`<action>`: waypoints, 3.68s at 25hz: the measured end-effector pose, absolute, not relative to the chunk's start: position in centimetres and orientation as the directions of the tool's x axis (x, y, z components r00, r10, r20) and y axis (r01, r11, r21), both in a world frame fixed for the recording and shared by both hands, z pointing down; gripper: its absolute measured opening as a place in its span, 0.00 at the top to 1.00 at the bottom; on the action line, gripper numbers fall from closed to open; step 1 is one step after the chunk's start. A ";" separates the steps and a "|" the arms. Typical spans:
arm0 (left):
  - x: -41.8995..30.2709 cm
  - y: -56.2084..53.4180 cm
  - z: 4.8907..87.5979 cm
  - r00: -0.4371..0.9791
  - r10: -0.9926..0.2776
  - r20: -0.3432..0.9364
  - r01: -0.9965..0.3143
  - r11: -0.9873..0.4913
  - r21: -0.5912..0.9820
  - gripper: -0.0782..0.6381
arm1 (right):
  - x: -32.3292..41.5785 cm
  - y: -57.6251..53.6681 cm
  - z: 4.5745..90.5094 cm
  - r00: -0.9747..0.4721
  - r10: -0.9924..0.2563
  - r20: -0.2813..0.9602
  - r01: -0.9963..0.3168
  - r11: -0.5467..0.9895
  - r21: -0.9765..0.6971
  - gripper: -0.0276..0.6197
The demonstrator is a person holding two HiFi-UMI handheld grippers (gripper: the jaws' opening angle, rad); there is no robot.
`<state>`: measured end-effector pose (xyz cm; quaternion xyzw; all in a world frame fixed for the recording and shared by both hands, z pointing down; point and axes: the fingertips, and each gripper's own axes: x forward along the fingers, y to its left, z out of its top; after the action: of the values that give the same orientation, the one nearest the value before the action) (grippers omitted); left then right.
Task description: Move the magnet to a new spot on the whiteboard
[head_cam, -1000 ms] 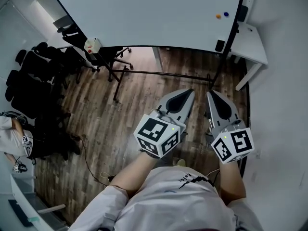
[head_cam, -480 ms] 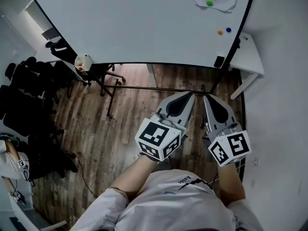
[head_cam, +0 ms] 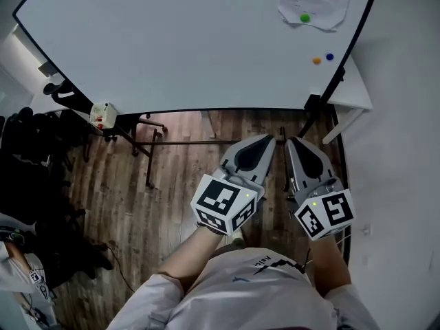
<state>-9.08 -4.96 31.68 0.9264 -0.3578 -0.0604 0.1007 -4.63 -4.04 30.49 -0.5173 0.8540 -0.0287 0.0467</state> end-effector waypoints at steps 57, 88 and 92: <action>0.8 -32.7 27.0 0.611 -0.785 -0.101 -0.770 -0.619 0.155 0.88 | 7.0 -34.9 22.6 -0.421 -0.876 -0.234 -0.907 0.405 0.114 0.83; -2.5 -33.0 28.1 0.583 -0.809 -0.077 -0.790 -0.587 0.177 0.88 | 6.4 -37.7 22.1 -0.222 -0.939 -0.262 -0.942 0.137 0.307 0.75; -2.5 -32.9 28.1 0.585 -0.807 -0.077 -0.789 -0.588 0.176 0.88 | 6.2 -37.6 22.1 -0.233 -0.942 -0.243 -0.940 0.154 0.303 0.76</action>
<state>-2.49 -32.87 28.12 0.8881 -0.4494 -0.0744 0.0616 6.25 -37.57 22.06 -0.6194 0.7597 0.1981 -0.0017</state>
